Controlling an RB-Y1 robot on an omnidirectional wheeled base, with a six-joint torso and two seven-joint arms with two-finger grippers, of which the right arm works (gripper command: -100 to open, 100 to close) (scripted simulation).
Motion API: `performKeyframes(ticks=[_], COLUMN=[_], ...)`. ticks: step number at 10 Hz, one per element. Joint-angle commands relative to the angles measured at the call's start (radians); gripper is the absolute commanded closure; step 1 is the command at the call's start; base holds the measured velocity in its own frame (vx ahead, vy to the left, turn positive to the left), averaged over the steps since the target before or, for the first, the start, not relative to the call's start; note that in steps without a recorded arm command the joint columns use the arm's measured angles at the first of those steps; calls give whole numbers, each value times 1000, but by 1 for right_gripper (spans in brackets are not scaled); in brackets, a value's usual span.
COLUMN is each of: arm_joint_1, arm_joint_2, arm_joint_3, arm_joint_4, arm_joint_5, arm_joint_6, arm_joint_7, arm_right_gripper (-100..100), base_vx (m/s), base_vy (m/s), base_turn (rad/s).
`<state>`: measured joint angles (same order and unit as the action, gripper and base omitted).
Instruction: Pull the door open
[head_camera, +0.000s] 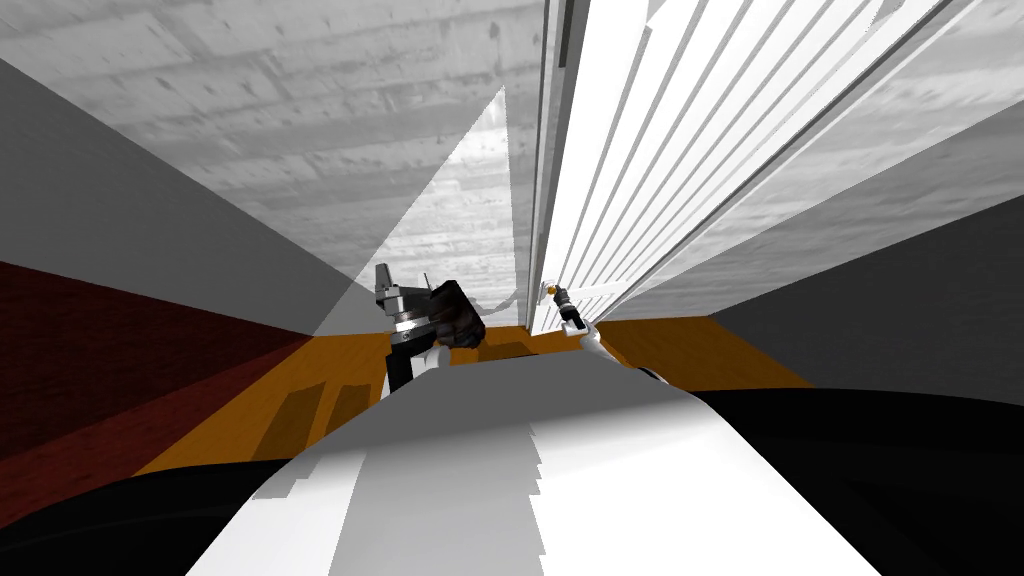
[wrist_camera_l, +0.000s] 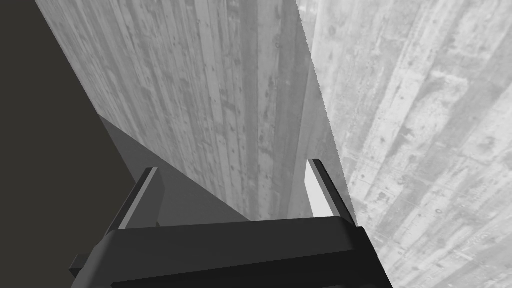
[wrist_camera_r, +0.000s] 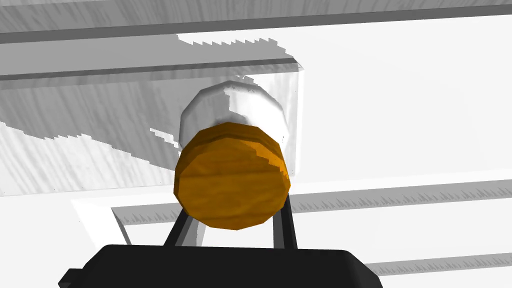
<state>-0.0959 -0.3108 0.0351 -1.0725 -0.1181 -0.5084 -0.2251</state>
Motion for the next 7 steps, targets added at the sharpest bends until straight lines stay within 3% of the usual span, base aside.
performKeyframes(ticks=[1,2,3,5,6,7], arm_joint_1=[-24,-35,-35,-56,-56,-66], arm_joint_2=[20,19,19,18,18,17], arm_joint_3=[27,36,36,54,54,63], arm_joint_4=[15,25,25,45,45,55], arm_joint_5=[-38,-74,-74,-147,-147,-182], arm_joint_6=[-11,-9,-9,-6,-6,-4], arm_joint_7=[-50,-78,-92,-161,-172,-211], arm_right_gripper=[100,100,100,100,100,100], base_vx=[-73,-101,-69,-74,-71,-68], base_vy=[-51,-72,-43,-36,-39,-44], base_turn=[93,136,43,86,68,71])
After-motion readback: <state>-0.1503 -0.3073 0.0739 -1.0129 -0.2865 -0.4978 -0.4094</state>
